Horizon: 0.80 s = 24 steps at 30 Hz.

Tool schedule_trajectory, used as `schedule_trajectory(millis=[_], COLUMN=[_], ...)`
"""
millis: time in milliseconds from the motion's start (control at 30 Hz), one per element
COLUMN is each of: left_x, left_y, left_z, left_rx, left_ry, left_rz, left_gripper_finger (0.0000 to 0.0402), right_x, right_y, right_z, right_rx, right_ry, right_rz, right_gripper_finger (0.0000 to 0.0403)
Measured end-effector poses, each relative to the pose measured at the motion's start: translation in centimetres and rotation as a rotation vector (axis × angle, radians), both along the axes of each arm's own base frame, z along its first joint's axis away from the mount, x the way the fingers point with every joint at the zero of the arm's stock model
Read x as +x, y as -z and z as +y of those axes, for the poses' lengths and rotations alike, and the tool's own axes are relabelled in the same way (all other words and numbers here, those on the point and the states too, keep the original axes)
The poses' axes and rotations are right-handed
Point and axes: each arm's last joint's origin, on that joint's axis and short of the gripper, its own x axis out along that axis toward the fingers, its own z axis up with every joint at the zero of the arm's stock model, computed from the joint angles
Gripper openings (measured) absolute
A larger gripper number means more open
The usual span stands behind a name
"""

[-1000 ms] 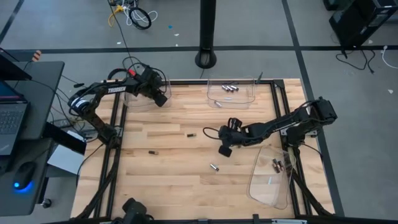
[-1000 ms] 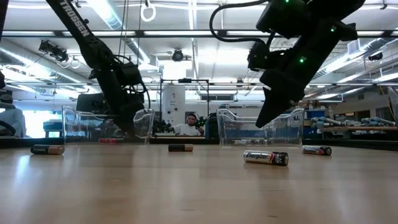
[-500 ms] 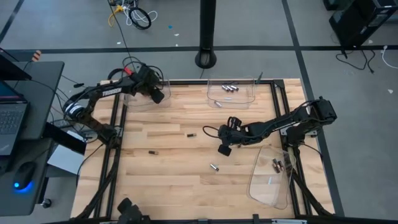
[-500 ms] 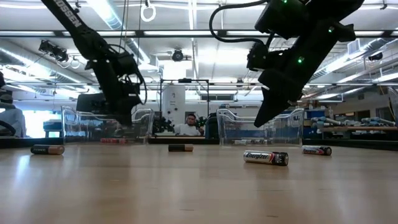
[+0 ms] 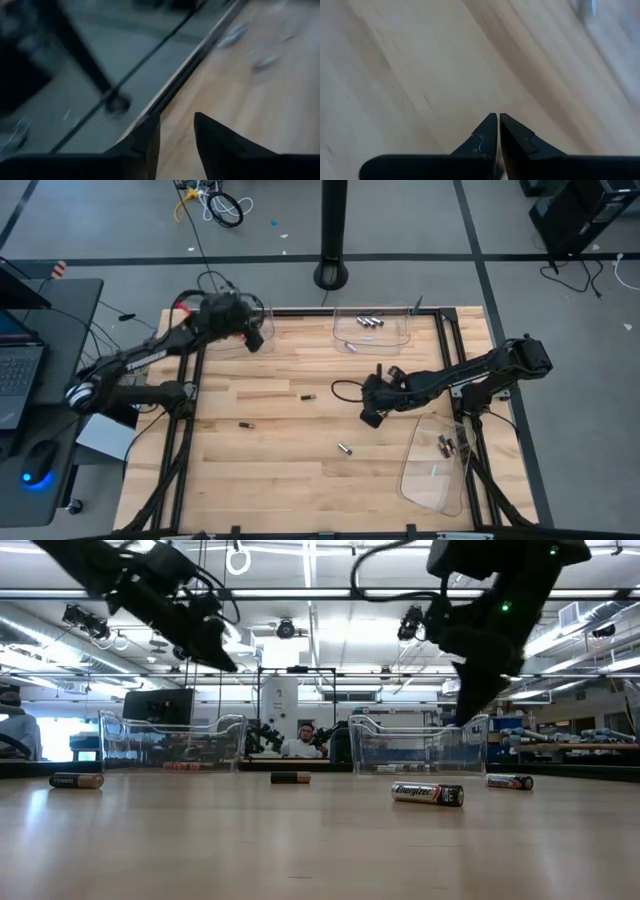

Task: Sort batteries
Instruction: Put the brown battery into the bottom right transparent bin

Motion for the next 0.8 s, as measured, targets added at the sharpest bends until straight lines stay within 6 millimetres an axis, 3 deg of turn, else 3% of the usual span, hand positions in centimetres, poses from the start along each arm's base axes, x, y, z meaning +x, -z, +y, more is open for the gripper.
schedule_trajectory(millis=[100,300,533,800], left_x=[-0.2,-0.5,-0.5,-0.4], left_y=[0.7,3.1,5.4,5.7], left_z=[-2.2,-5.3,-6.6,-6.9], left_rx=[0.059,0.137,0.119,0.115], left_ry=[0.105,0.240,0.298,0.317], left_rz=[-0.133,-0.294,-0.292,-0.289], left_gripper_finger=[0.0117,0.0113,0.0113,0.0113], right_x=[-1.0,-1.4,-1.5,-2.1], right_y=[0.0,0.5,0.6,1.4], right_z=[-0.1,-0.3,-1.2,-2.4], right_rx=[0.102,0.142,0.179,0.197], right_ry=[0.110,0.154,0.270,0.329], right_rz=[0.051,0.081,0.071,0.113], right_gripper_finger=[0.0031,0.0044,0.0093,0.0144])
